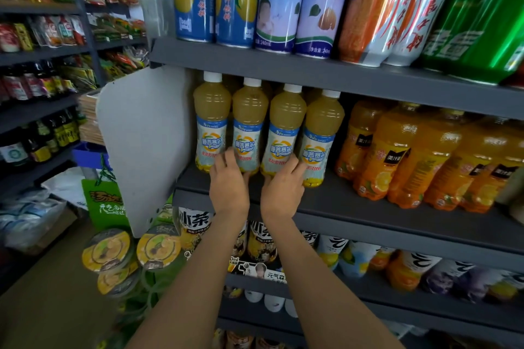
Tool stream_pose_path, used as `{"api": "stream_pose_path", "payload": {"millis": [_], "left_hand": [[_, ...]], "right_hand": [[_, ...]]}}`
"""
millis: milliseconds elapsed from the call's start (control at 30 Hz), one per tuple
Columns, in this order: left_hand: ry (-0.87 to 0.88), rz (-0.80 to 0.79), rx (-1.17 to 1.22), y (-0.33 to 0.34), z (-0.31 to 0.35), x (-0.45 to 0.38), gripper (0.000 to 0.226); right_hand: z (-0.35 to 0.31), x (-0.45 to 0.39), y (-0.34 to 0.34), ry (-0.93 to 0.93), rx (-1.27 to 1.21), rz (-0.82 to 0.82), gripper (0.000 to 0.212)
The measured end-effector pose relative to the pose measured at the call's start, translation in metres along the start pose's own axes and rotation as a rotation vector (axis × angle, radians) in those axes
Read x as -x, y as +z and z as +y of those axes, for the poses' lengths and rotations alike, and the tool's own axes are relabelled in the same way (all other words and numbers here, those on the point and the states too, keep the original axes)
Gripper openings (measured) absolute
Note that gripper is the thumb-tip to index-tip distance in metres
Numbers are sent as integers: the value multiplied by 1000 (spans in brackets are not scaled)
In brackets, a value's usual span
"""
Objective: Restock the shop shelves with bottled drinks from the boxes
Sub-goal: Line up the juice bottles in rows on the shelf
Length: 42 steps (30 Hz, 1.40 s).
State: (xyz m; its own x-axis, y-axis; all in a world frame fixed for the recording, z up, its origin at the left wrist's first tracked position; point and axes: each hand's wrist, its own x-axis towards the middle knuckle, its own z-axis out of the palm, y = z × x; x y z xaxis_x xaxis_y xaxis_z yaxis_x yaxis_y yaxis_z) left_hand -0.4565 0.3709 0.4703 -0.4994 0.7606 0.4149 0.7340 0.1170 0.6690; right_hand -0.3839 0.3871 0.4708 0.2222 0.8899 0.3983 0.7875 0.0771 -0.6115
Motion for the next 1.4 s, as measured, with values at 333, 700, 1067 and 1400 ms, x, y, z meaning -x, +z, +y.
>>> {"api": "stream_pose_path", "payload": {"millis": [333, 700, 1067, 1400], "left_hand": [[121, 150, 103, -4, 1, 15, 48], [490, -148, 260, 47, 94, 62, 44], [123, -339, 447, 108, 155, 42, 51], [147, -304, 469, 125, 156, 41, 52]], "right_hand": [[12, -5, -27, -116, -162, -120, 54], [108, -37, -127, 94, -137, 256, 64], [136, -49, -112, 6, -48, 144, 66], [140, -55, -102, -10, -37, 224, 60]]}}
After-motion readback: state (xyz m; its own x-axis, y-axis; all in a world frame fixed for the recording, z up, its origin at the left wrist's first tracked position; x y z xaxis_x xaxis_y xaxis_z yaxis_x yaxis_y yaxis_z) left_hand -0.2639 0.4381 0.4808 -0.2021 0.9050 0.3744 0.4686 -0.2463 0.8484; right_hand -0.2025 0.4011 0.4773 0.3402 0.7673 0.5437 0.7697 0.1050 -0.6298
